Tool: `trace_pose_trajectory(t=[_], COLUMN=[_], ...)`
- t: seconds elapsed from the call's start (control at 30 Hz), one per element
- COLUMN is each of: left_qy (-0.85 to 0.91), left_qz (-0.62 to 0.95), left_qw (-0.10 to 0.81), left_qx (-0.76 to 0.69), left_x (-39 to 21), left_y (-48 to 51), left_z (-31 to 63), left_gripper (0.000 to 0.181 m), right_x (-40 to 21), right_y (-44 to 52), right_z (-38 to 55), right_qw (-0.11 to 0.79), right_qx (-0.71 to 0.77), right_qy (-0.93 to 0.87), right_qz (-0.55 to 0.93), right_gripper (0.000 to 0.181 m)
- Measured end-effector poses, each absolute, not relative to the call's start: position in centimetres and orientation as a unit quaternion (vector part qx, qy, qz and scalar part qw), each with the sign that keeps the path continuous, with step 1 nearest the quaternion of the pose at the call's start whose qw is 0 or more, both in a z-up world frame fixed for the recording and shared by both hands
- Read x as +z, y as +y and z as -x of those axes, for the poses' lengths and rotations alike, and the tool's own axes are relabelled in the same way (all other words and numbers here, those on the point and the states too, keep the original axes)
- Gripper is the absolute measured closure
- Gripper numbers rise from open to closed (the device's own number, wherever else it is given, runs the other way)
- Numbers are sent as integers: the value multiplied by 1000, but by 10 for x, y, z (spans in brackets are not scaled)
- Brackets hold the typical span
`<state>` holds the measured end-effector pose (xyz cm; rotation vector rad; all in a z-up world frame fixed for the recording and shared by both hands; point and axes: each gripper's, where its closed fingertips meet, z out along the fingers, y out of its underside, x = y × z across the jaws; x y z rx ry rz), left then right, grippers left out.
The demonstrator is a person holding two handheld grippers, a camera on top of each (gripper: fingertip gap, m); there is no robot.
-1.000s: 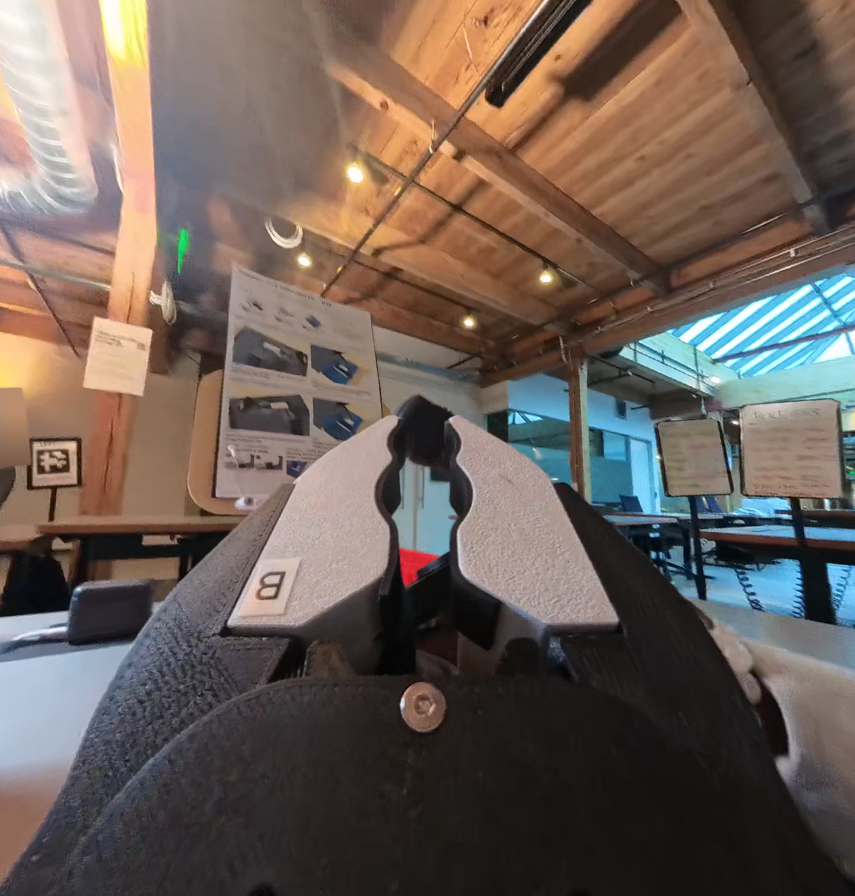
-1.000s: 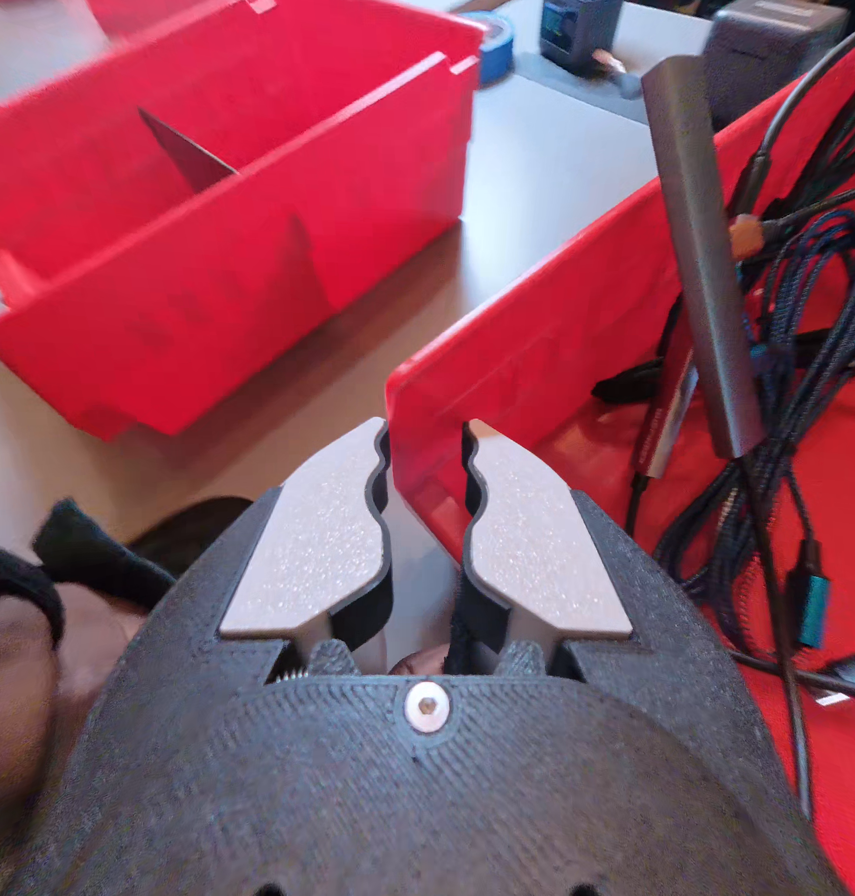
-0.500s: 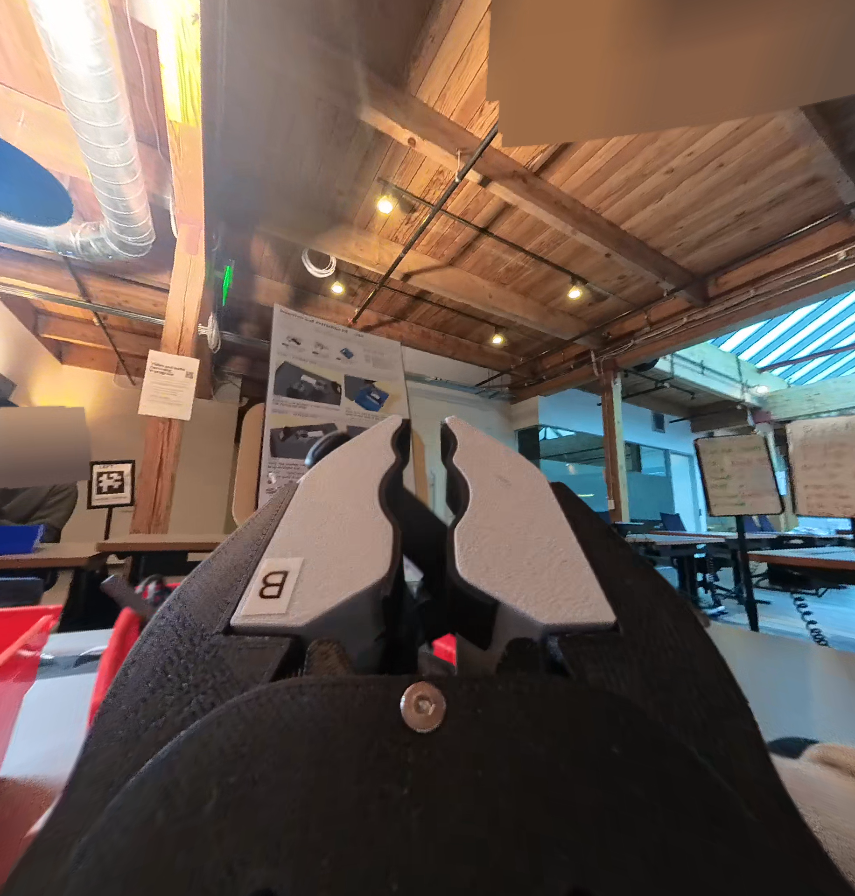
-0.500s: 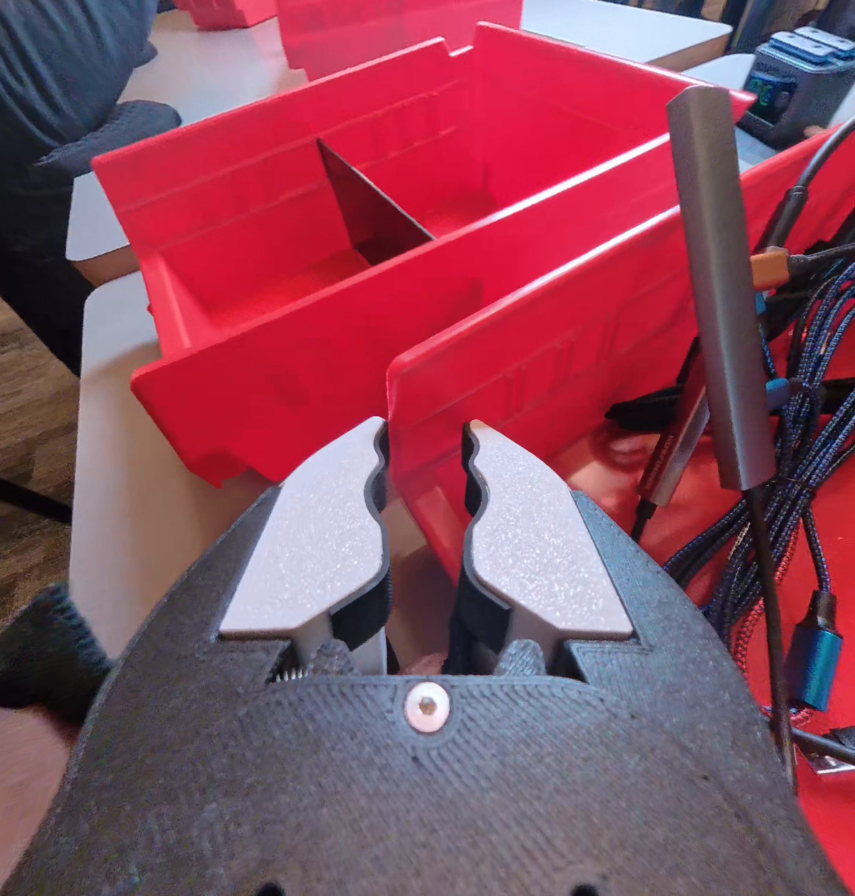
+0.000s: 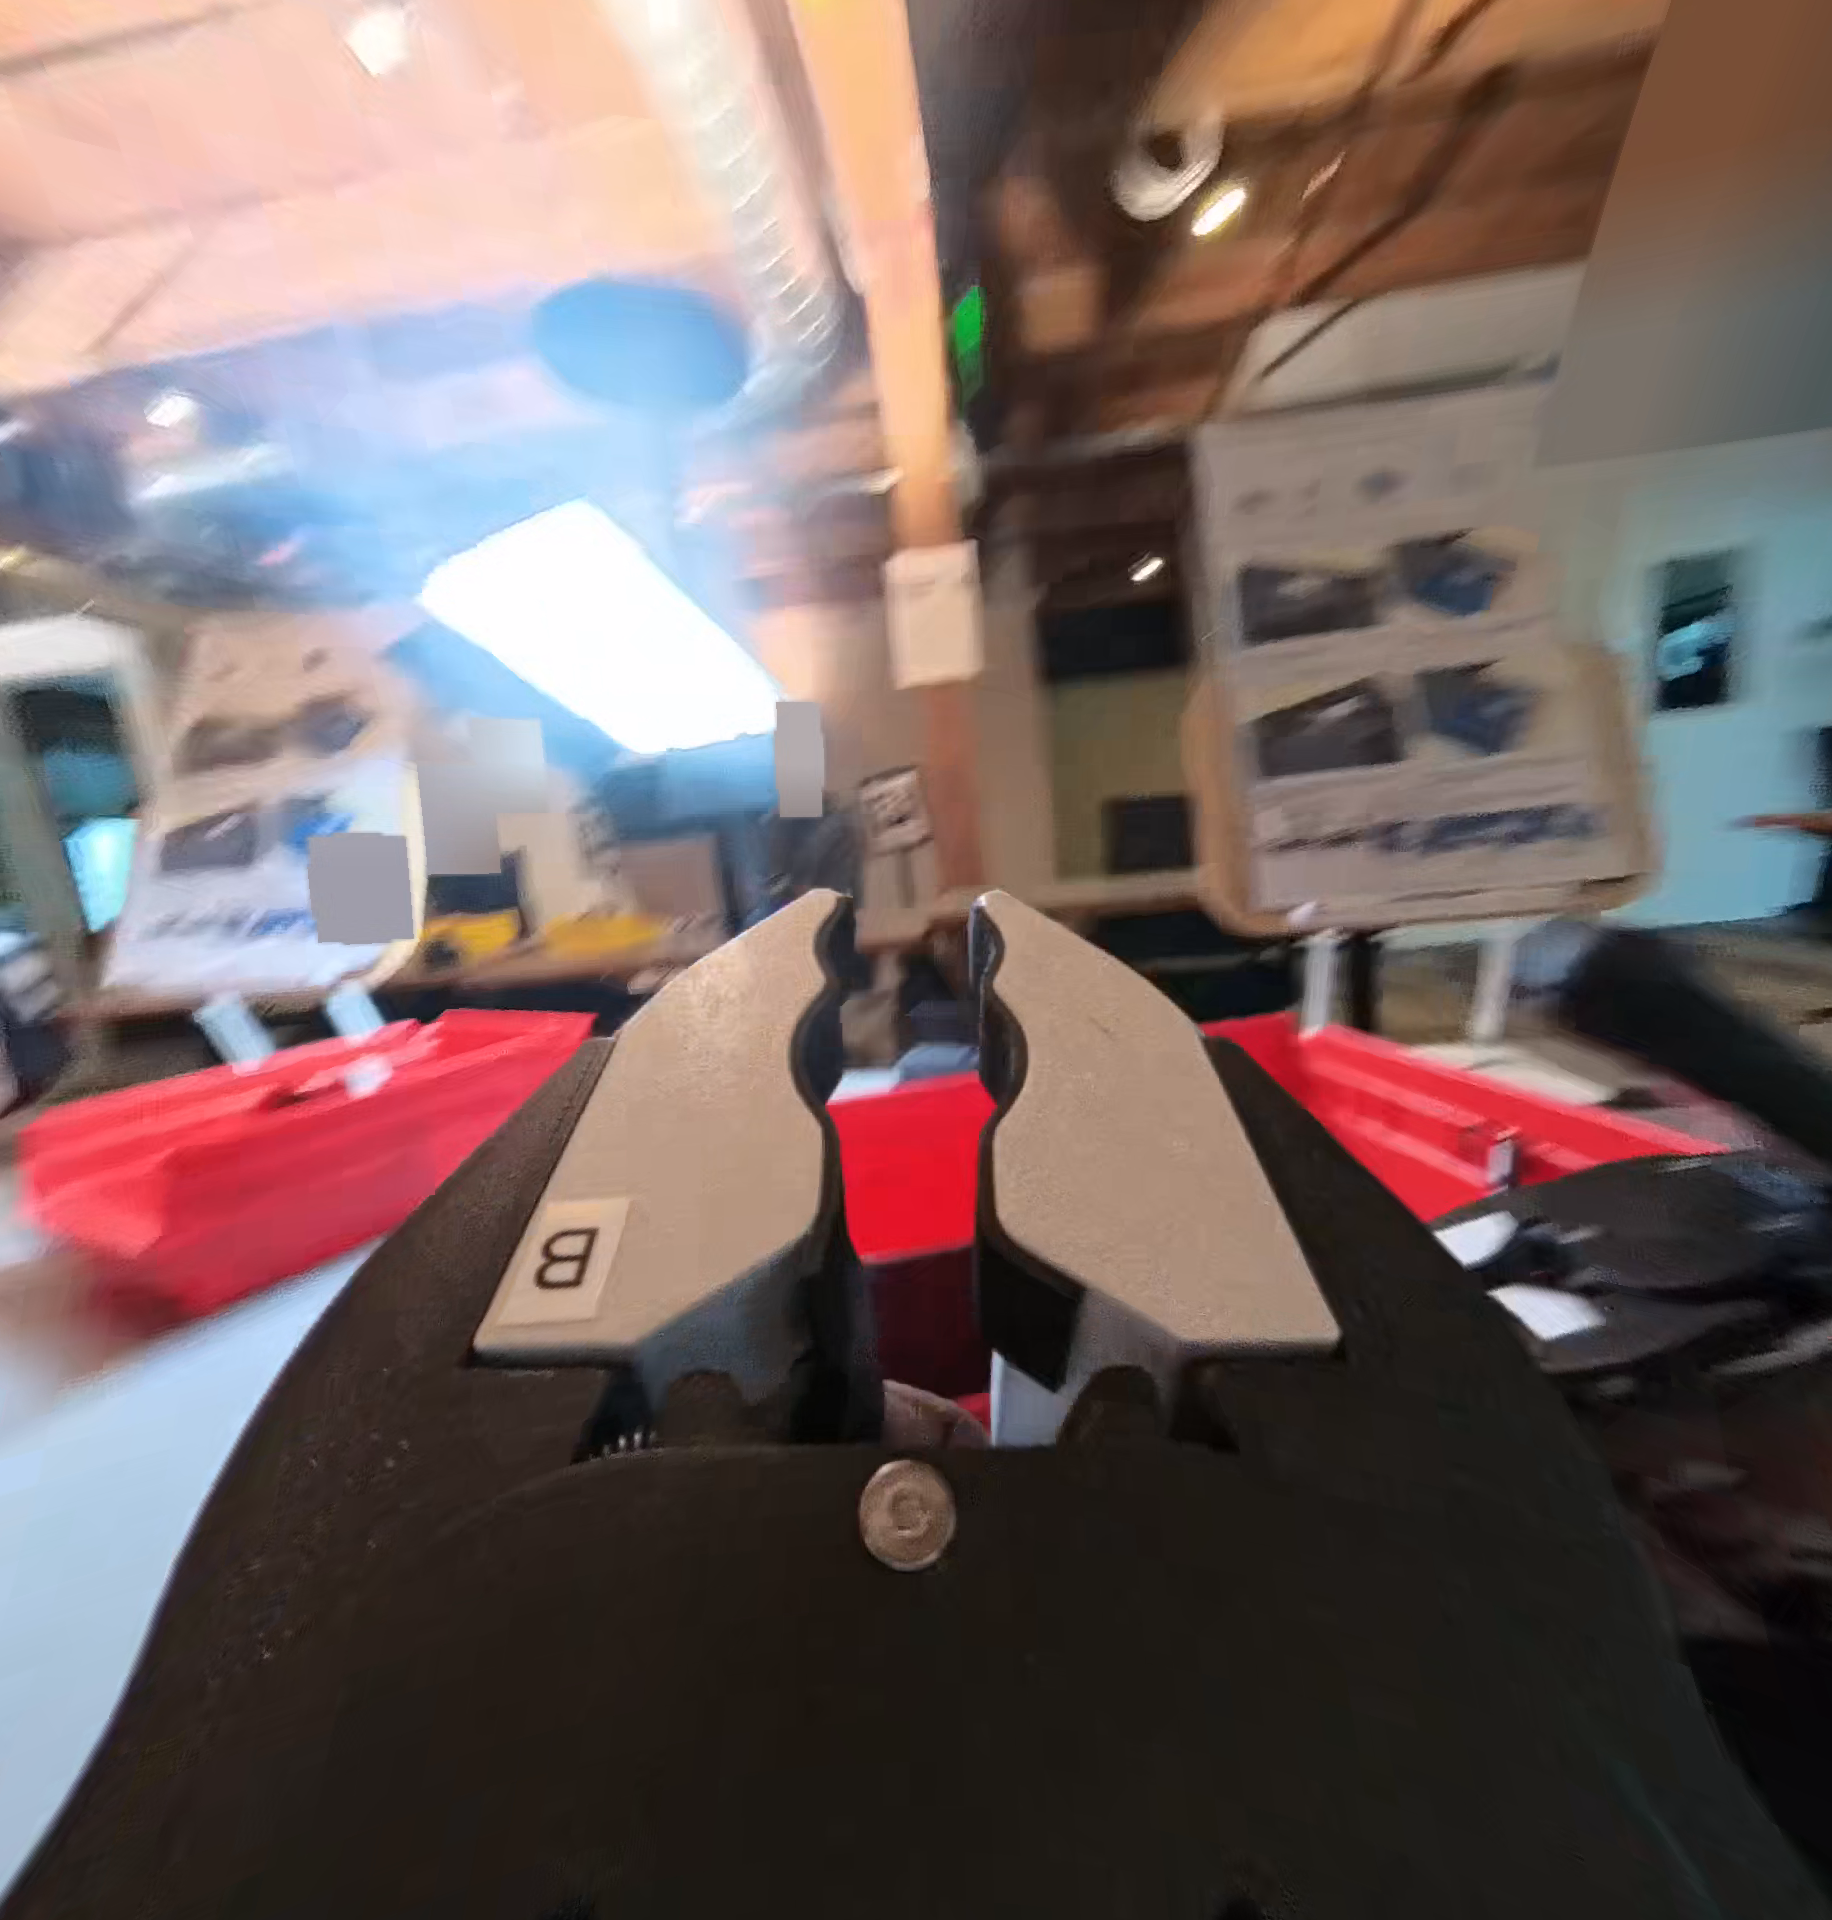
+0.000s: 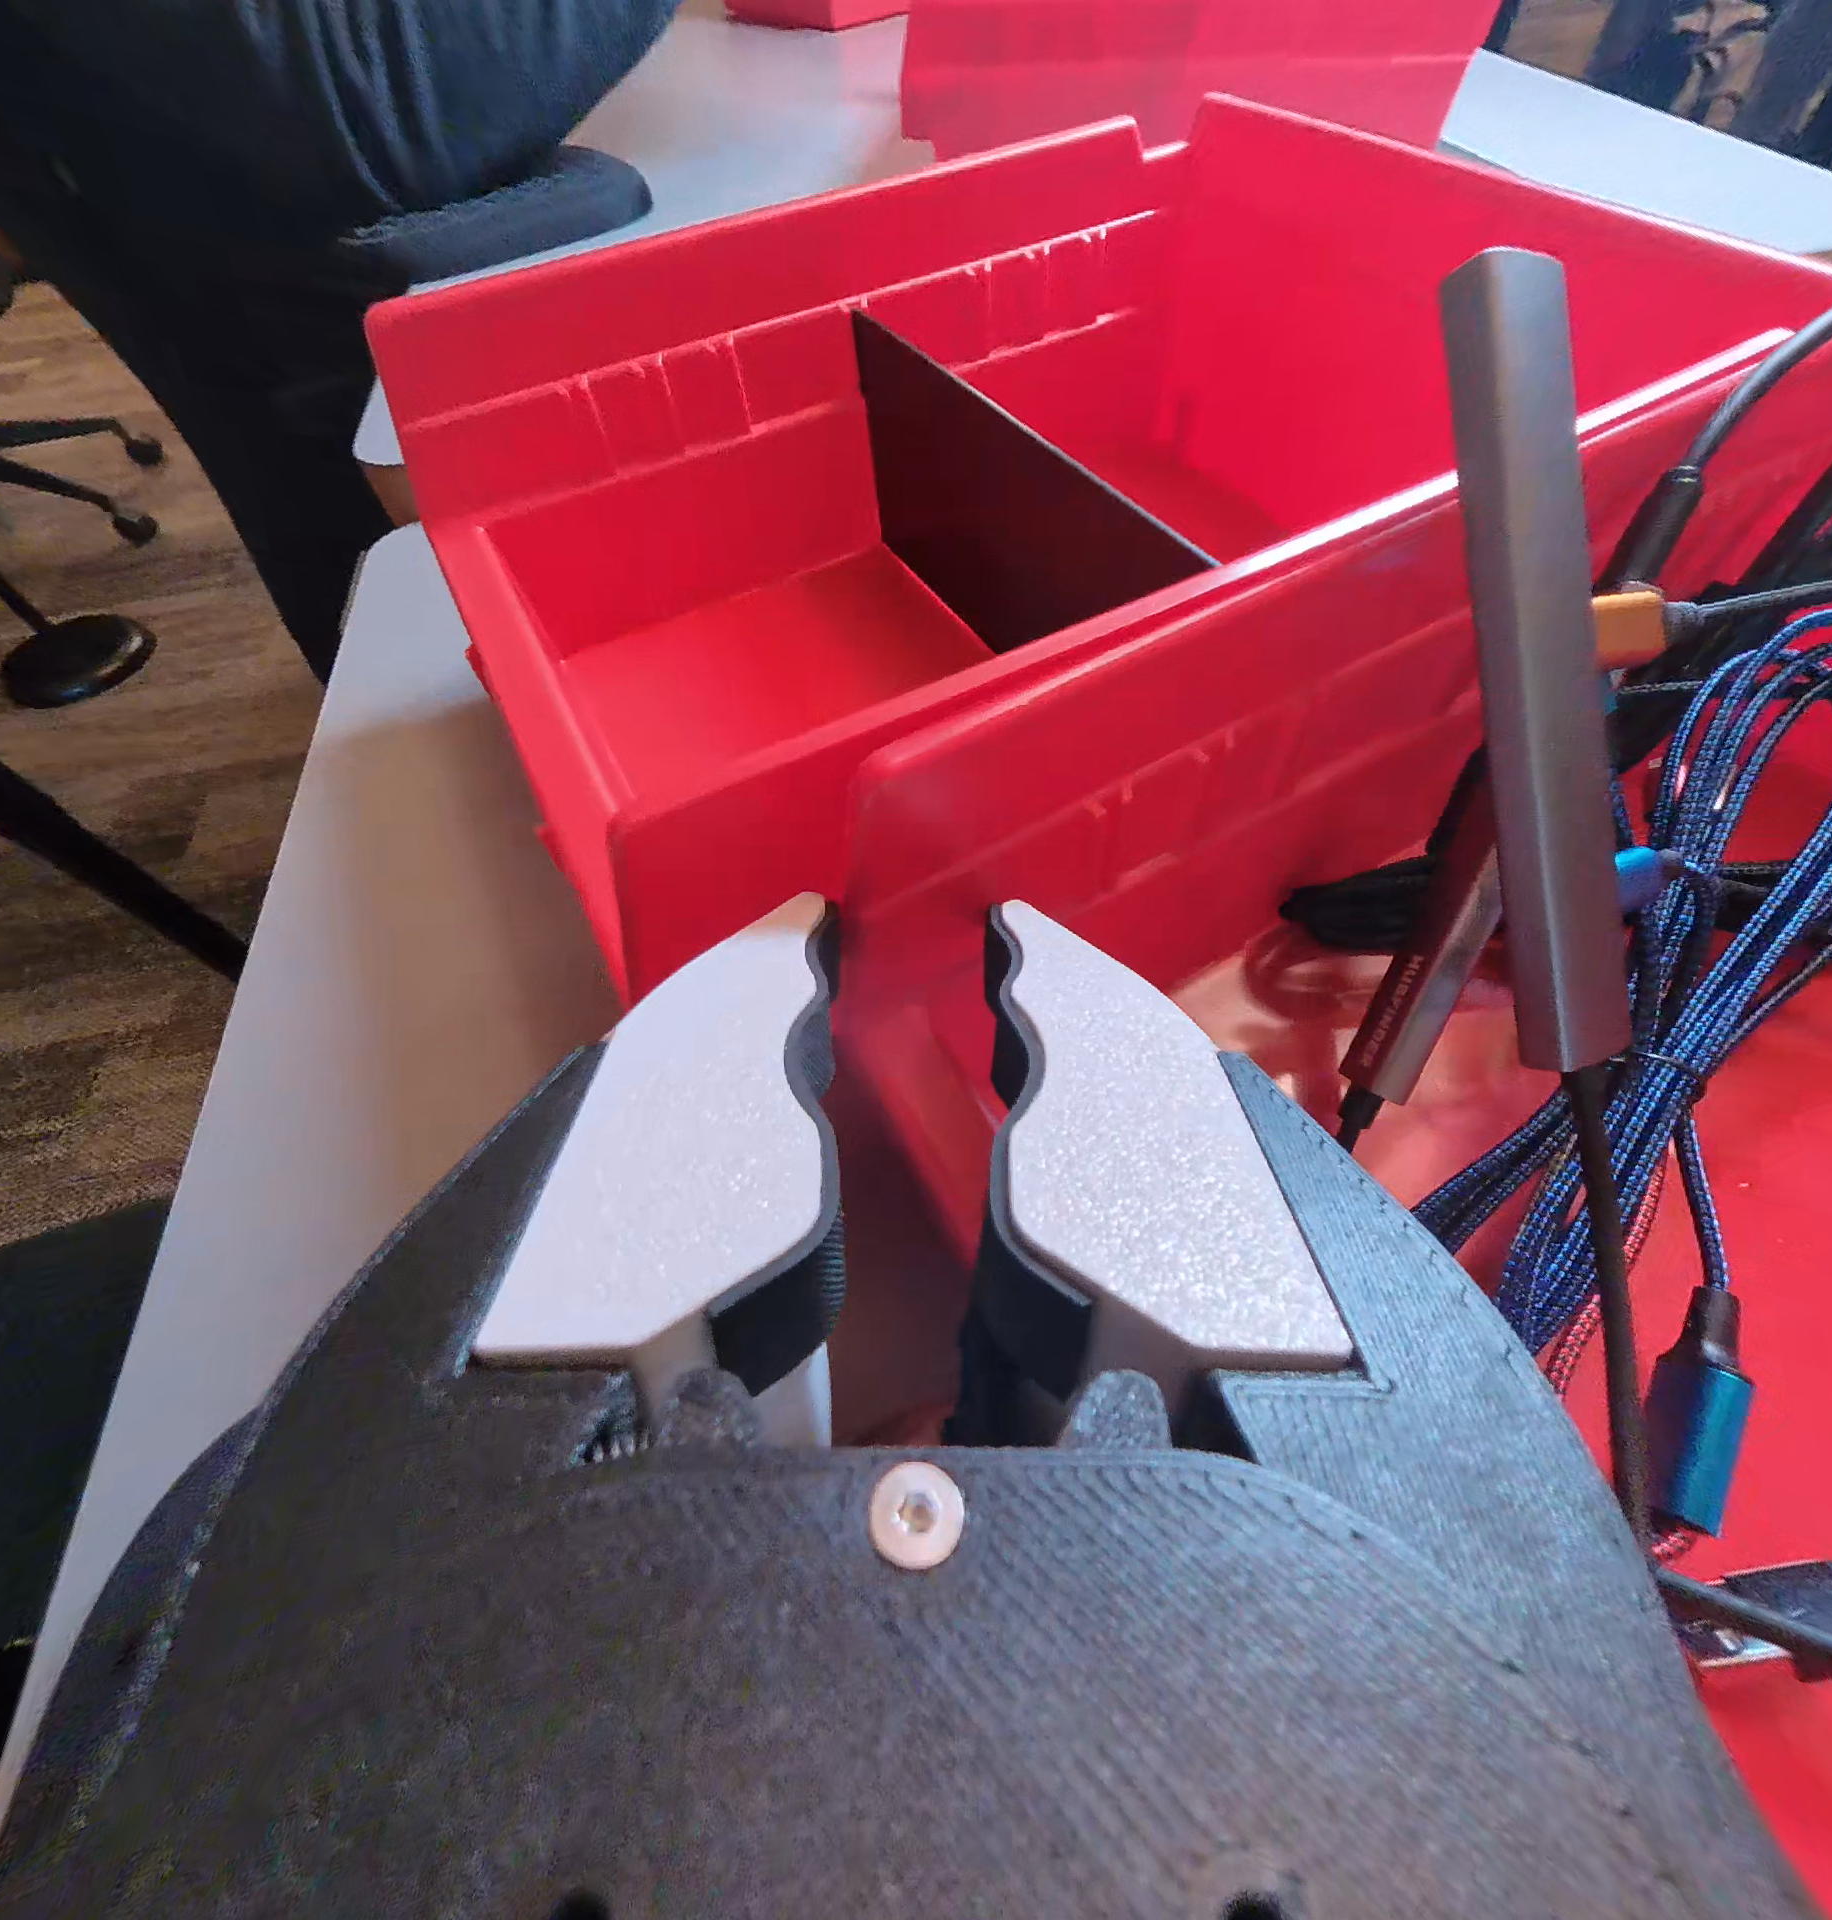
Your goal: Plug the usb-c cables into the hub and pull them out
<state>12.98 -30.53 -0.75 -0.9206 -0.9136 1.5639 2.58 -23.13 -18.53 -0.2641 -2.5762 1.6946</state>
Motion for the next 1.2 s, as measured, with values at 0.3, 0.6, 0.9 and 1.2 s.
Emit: trace_pose_trajectory(t=[0.3, 0.6, 0.9, 1.2], left_qy=[-609, -603, -573, -619], left_qz=[434, 592, 539, 556], left_qw=[354, 183, 296, 286], left_qx=[561, 501, 542, 476], left_x=[-145, -172, -148, -180], left_y=[-418, -414, -419, -408], left_z=[-109, -130, -151, -134], left_gripper=[140, 171, 140, 162], right_x=[-142, -168, -178, -191], right_y=[-212, -225, -233, -239], right_z=[-26, -67, -80, -69], right_qw=[132, 127, 134, 261], right_qx=[661, 591, 567, 494], right_qy=[-732, -789, -811, -829], right_qz=[95, 109, 60, 39], right_gripper=[132, 144, 144, 164])
